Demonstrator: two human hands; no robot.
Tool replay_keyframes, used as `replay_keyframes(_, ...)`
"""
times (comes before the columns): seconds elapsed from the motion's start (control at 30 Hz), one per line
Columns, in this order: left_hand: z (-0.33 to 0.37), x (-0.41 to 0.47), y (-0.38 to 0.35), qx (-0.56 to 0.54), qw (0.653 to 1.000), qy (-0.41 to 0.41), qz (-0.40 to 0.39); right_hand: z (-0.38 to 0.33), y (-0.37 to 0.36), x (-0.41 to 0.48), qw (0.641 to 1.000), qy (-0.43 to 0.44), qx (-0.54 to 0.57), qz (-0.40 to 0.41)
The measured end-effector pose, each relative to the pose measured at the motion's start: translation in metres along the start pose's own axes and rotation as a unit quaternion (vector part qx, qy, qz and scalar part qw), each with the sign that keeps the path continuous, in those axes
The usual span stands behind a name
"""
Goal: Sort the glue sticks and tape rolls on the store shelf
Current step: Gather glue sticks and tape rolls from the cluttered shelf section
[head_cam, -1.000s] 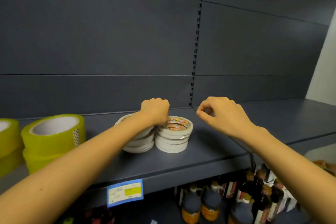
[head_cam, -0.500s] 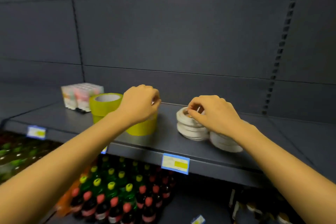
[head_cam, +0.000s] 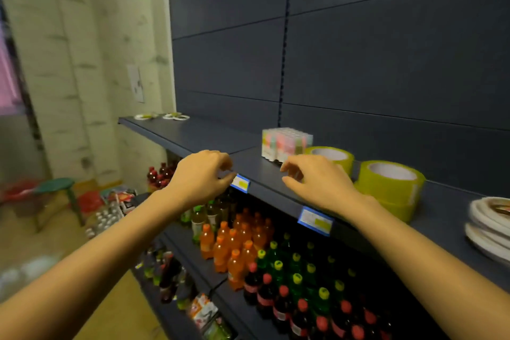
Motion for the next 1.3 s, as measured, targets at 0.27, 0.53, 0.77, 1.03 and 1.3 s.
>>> replay_keyframes(0.27, -0.134, -0.032, 0.003, 0.029, 1.0, -0.006, 0.008, -0.112, -0.074, 0.069, 0.999, 0.022, 0.029, -0.023)
replay_keyframes(0.53, -0.251, -0.043, -0.015, 0.017, 1.0, 0.013, 0.002, -0.198, -0.134, 0.142, 0.999, 0.025, 0.025, -0.024)
replay_keyframes(0.77, -0.33, -0.039, -0.05, -0.009, 0.998, 0.052, 0.018, -0.246, -0.191, 0.213, 0.998, 0.038, 0.016, -0.045)
replay_keyframes(1.03, -0.441, 0.007, -0.105, 0.003, 0.996, 0.082, 0.022, -0.286, -0.274, 0.334, 0.996, 0.054, -0.029, -0.059)
replay_keyframes(1.3, -0.557, 0.079, -0.153, 0.003, 0.995, 0.099, 0.007, -0.304, -0.349, 0.475, 0.995, 0.026, -0.046, -0.079)
Point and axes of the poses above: each hand's wrist, its own x-axis towards the middle knuckle, its own y-axis out of the back of the hand, z = x × y, the point moved 5 cm from there along x, towards the middle knuckle, and after that the axes turned 14 degrees about -y, right-handed, at the moved point
